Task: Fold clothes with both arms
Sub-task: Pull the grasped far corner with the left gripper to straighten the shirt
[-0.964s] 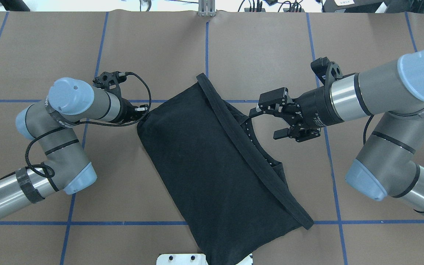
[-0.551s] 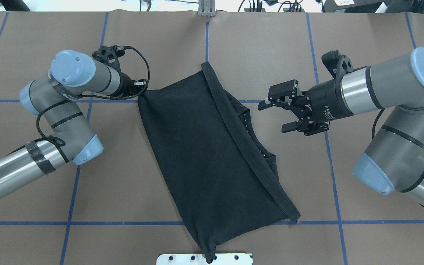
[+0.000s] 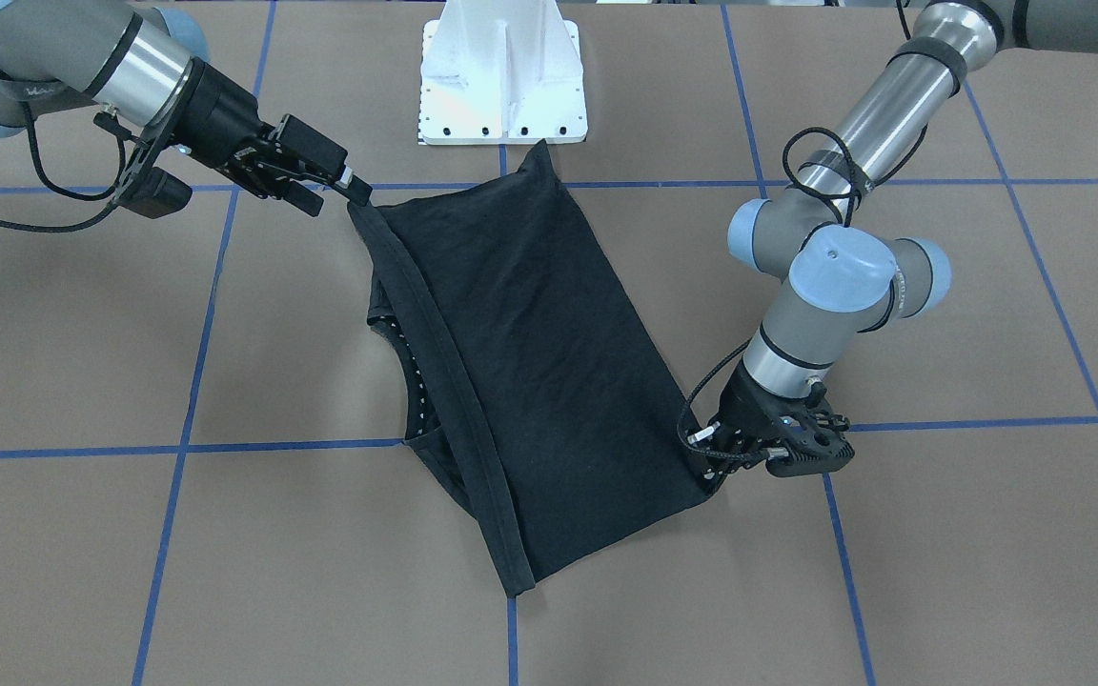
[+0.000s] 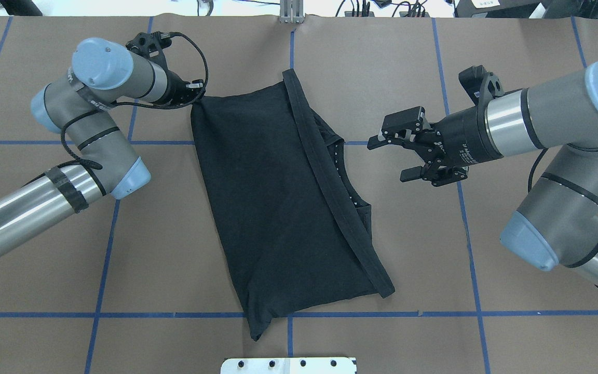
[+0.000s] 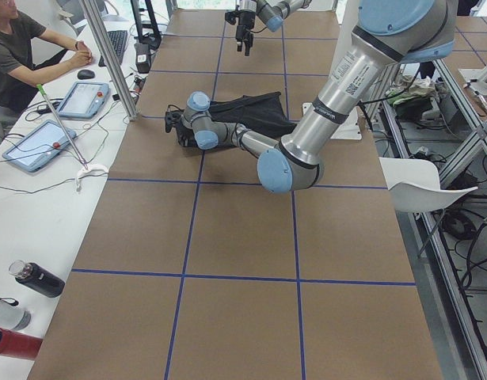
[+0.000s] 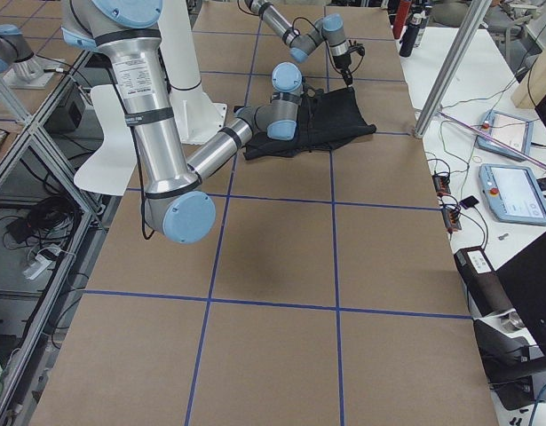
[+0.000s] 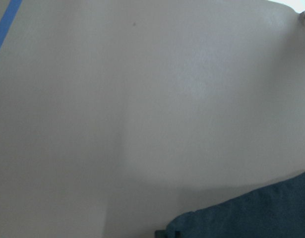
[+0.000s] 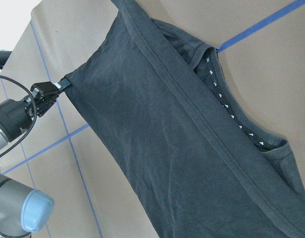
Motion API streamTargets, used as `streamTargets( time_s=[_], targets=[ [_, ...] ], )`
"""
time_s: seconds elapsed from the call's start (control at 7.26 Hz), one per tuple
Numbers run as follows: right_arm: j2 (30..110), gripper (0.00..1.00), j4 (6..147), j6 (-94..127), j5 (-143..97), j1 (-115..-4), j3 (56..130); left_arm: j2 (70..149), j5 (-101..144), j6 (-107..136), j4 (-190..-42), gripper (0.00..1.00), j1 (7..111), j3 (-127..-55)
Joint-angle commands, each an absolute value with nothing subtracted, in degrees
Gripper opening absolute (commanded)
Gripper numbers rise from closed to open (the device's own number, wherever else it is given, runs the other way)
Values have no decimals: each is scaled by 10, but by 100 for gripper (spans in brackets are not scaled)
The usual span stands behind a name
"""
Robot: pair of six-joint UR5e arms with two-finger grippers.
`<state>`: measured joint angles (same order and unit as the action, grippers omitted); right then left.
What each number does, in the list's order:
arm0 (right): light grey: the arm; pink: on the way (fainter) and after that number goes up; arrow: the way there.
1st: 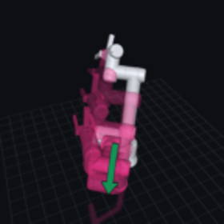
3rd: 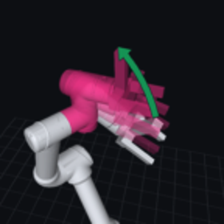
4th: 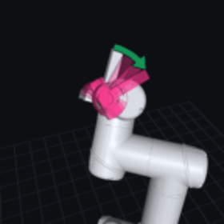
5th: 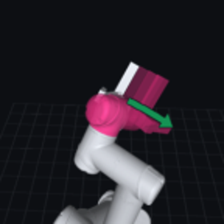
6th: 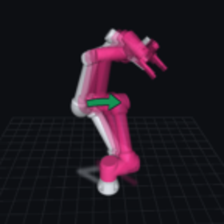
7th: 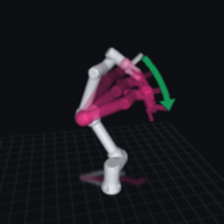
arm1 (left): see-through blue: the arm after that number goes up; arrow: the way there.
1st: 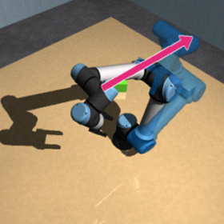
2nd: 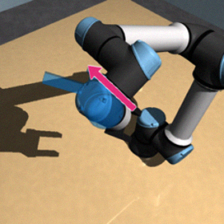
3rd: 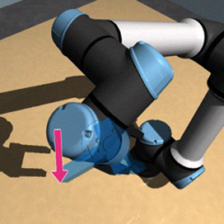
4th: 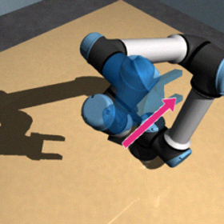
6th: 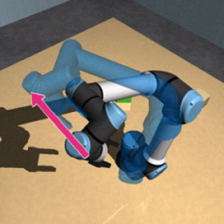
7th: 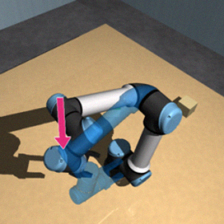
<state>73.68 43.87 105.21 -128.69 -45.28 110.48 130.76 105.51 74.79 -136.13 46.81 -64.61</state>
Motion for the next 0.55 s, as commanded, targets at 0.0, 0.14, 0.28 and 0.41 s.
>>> streamTargets(
  time_s=[0.0,0.14,0.28,0.41],
  targets=[
    [739,100,439,1052,-1289,-454,1105,1352,1042,751,-1419,0,468,-562],
    [744,100,439,1052,-1289,-454,1107,1360,1022,751,-1432,0,467,-553],
    [744,100,439,1051,-1288,-454,1107,1375,995,751,-1434,0,465,-535],
    [744,100,439,1049,-1284,-454,1107,1402,991,751,-1444,0,465,-503]
  ],
)
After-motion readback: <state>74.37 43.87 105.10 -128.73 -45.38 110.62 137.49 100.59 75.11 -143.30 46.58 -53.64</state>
